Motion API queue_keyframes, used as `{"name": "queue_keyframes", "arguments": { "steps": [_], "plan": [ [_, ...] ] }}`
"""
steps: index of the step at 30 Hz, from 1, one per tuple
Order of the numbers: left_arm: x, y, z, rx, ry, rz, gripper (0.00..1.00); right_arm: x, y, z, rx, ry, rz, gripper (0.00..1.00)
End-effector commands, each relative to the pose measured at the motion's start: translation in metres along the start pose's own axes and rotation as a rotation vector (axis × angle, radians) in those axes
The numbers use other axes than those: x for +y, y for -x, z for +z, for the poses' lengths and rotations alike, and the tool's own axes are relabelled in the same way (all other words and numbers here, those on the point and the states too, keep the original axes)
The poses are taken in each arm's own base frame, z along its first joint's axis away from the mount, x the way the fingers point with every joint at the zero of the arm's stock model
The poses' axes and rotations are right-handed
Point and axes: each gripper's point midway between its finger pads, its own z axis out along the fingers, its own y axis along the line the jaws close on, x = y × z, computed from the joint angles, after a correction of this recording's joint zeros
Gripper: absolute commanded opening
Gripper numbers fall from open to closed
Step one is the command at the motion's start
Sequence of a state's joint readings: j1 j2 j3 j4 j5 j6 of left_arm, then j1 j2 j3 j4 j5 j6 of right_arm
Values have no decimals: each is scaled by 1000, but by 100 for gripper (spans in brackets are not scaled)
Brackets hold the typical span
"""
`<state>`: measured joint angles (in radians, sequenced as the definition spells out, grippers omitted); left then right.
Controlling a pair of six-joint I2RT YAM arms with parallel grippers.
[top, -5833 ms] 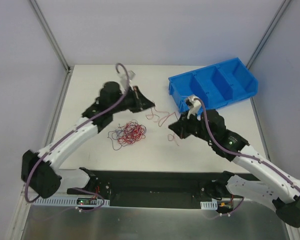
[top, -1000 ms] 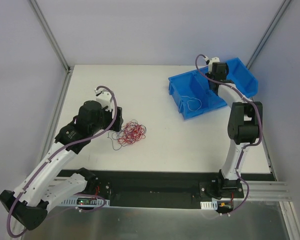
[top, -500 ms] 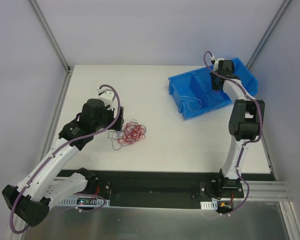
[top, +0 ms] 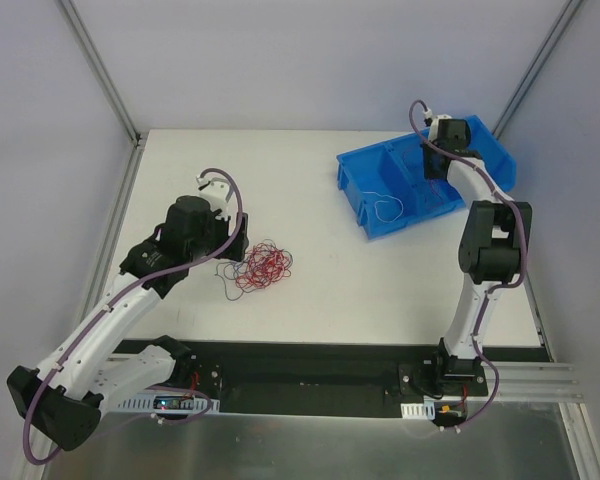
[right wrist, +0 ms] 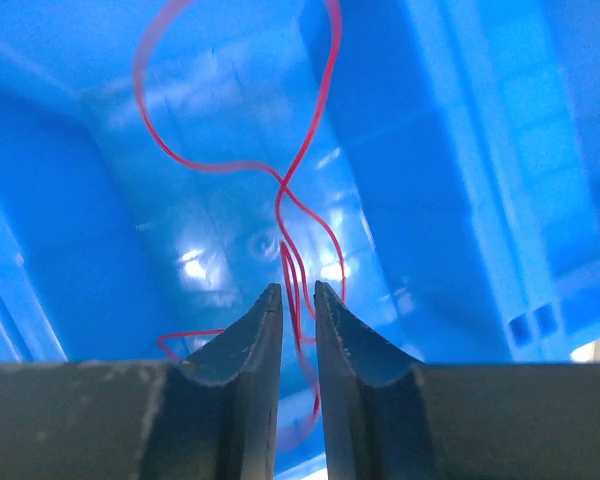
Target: Untangle the cables
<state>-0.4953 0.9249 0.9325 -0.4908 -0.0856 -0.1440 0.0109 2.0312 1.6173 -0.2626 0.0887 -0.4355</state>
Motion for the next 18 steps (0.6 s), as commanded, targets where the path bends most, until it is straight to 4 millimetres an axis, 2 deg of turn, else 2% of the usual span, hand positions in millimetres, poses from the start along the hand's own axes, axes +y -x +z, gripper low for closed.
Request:
{"name": "queue_keyframes", "arguments": {
  "steps": [1,3,5,9,10,12,13,14,15,18],
  "plan": [
    [4,3,3,-20,13,0,81,-7,49,-9,-89,-17,33,29],
    [5,3,2,-23,19,3,81,-10,57,-13,-102,-31,42,37],
    [7,3,2,-23,26,2,82,-16,61,-26,-92,-56,76,53],
    [8,2,8,-1,31,0,82,-13,62,-62,-45,-53,185,61],
    [8,1,9,2,29,-3,82,-5,59,-71,-43,-37,195,62],
    [10,-1,10,9,37,-14,81,15,62,-104,-95,-22,179,63],
    [10,-1,11,11,40,-13,81,28,56,-113,-107,-18,154,63],
    [12,-2,12,14,48,-14,80,46,51,-125,-126,-1,131,64],
    [12,-3,13,22,50,-12,78,73,49,-139,-150,46,97,63],
    [12,-2,15,34,39,-32,75,131,34,-171,-202,162,99,61]
  ]
}}
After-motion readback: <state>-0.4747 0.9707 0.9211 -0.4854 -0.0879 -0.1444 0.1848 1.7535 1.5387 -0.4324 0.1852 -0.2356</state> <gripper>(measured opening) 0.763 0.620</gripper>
